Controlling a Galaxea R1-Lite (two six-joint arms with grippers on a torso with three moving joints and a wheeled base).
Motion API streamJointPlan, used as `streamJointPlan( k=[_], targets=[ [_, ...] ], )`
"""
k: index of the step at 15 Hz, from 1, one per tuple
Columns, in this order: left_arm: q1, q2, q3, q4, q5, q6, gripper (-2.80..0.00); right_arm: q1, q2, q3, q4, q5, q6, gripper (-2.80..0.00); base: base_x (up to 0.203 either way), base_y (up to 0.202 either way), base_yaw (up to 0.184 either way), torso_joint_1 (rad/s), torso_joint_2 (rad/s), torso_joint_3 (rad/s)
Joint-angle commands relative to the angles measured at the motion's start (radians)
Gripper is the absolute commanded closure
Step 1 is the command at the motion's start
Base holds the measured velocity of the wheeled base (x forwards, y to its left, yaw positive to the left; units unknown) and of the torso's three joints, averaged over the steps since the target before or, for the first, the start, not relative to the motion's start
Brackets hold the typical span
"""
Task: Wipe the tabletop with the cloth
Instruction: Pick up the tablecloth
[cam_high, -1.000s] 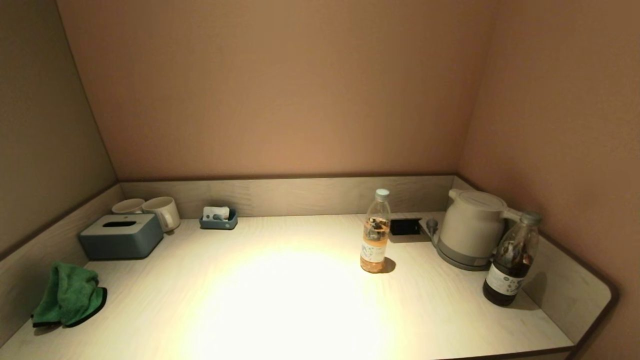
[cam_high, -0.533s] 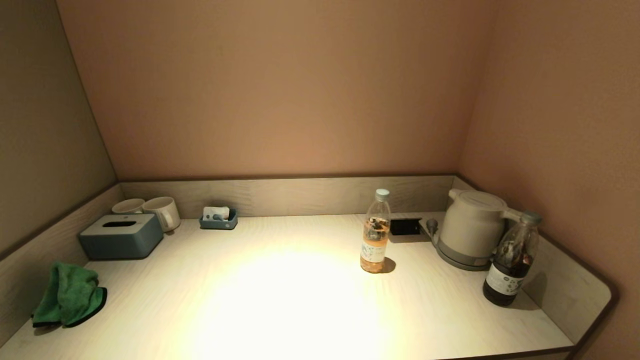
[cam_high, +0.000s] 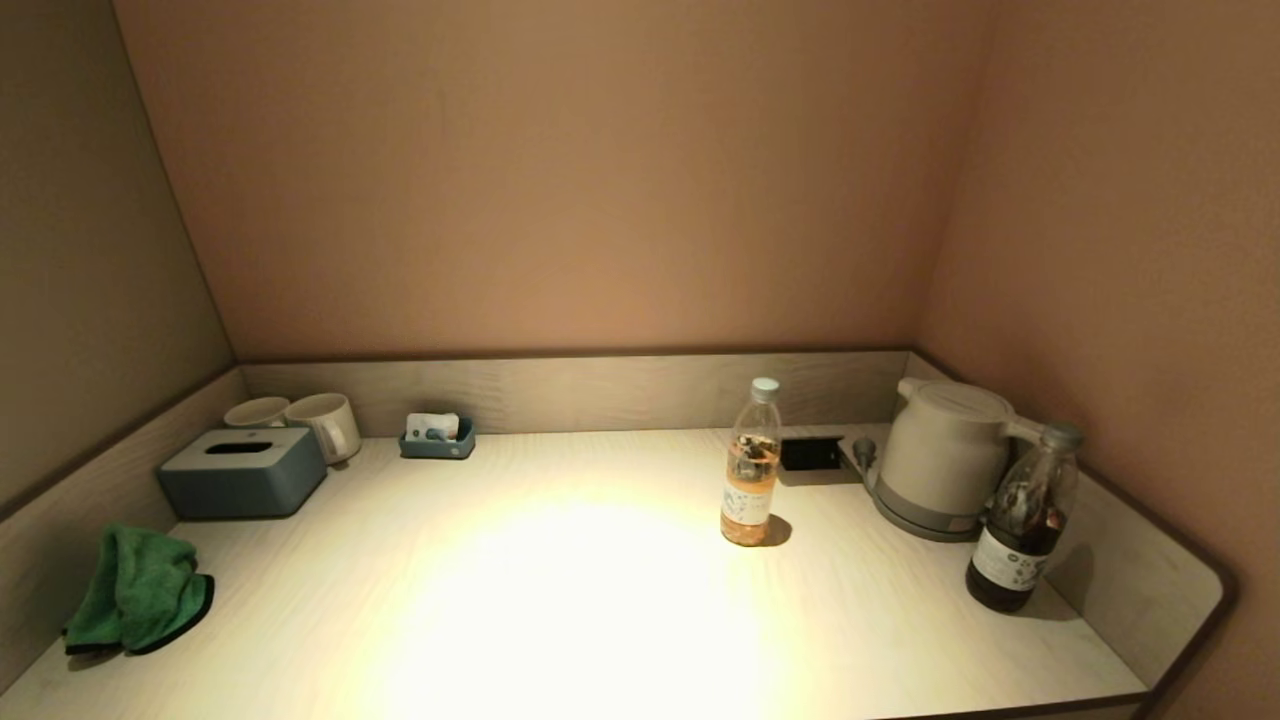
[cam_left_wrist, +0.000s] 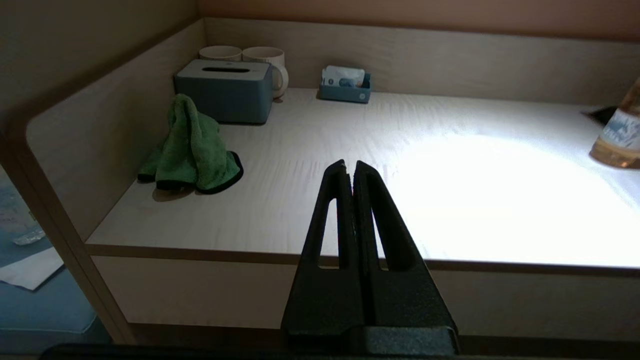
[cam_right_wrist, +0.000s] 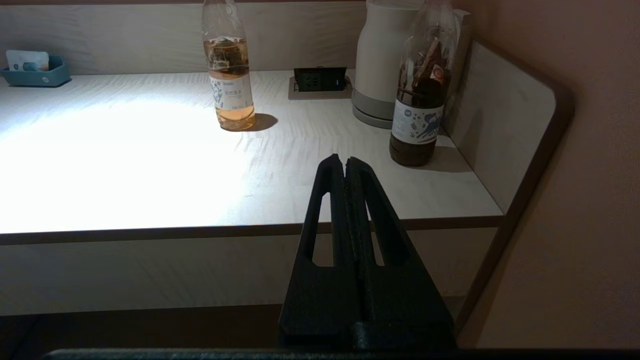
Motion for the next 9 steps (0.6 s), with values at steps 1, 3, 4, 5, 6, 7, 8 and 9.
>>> streamJointPlan(
  k=[1, 3, 4, 5, 6, 7, 8, 9],
  targets=[
    [0.0, 0.211, -0.202, 0.066, 0.006, -0.058, 0.0, 0.0, 0.001, 0.0, -0.001, 0.0, 0.0, 0.0, 0.0, 0.0, 0.0, 0.0, 0.0, 0.0],
    [0.002, 0.436, -0.341, 0.105, 0.02, -0.133, 0.0, 0.0, 0.001, 0.0, -0.001, 0.0, 0.0, 0.0, 0.0, 0.0, 0.0, 0.0, 0.0, 0.0],
    [0.003, 0.516, -0.395, 0.111, 0.034, -0.174, 0.0, 0.0, 0.001, 0.0, -0.001, 0.0, 0.0, 0.0, 0.0, 0.0, 0.0, 0.0, 0.0, 0.0],
    [0.004, 0.59, -0.444, 0.107, 0.05, -0.21, 0.0, 0.0, 0.001, 0.0, -0.001, 0.0, 0.0, 0.0, 0.0, 0.0, 0.0, 0.0, 0.0, 0.0],
    [0.005, 0.654, -0.487, 0.103, 0.071, -0.235, 0.0, 0.0, 0.001, 0.0, -0.001, 0.0, 0.0, 0.0, 0.0, 0.0, 0.0, 0.0, 0.0, 0.0],
    [0.006, 0.714, -0.518, 0.101, 0.096, -0.253, 0.0, 0.0, 0.001, 0.0, -0.001, 0.0, 0.0, 0.0, 0.0, 0.0, 0.0, 0.0, 0.0, 0.0],
    [0.009, 0.76, -0.542, 0.1, 0.13, -0.276, 0.0, 0.0, 0.001, 0.0, -0.001, 0.0, 0.0, 0.0, 0.0, 0.0, 0.0, 0.0, 0.0, 0.0],
    [0.015, 0.835, -0.558, 0.101, 0.171, -0.306, 0.0, 0.0, 0.001, 0.0, -0.001, 0.0, 0.0, 0.0, 0.0, 0.0, 0.0, 0.0, 0.0, 0.0]
  ],
)
